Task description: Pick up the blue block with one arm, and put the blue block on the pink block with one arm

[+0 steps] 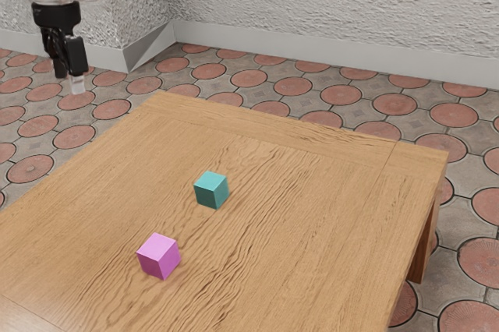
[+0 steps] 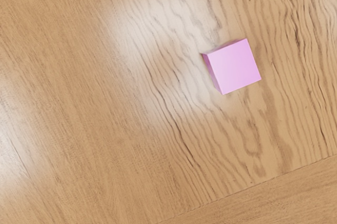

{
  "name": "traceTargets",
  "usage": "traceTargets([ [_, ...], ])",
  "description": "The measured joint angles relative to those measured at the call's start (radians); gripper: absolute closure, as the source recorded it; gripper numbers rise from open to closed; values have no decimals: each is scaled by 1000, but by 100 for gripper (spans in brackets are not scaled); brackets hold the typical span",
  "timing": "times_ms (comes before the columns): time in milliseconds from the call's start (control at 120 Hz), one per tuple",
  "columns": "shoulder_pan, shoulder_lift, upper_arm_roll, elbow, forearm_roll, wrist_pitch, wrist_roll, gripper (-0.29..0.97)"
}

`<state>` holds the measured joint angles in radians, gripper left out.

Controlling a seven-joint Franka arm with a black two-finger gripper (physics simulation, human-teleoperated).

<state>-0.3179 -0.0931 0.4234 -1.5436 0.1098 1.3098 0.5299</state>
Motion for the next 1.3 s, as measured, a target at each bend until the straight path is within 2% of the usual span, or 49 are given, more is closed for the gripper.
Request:
traceTargets([
  [208, 31, 3, 12, 0, -41, 38, 88, 0],
  [258, 30, 0, 0, 88, -42, 30, 104, 0],
  [325, 49, 11, -93, 254, -43, 12, 112, 0],
  [417, -11, 139, -164, 312, -46, -5, 107, 0],
  [483, -54, 220, -176, 315, -46, -13, 104, 0],
  [625, -3, 293, -180, 303, -48, -23, 99, 0],
  [1042, -7, 373, -182, 241, -46, 66, 58, 0],
  [1175, 0, 466, -182, 247, -47, 120, 48, 0],
  [1300, 8, 492, -180, 248, -50, 166, 41, 0],
])
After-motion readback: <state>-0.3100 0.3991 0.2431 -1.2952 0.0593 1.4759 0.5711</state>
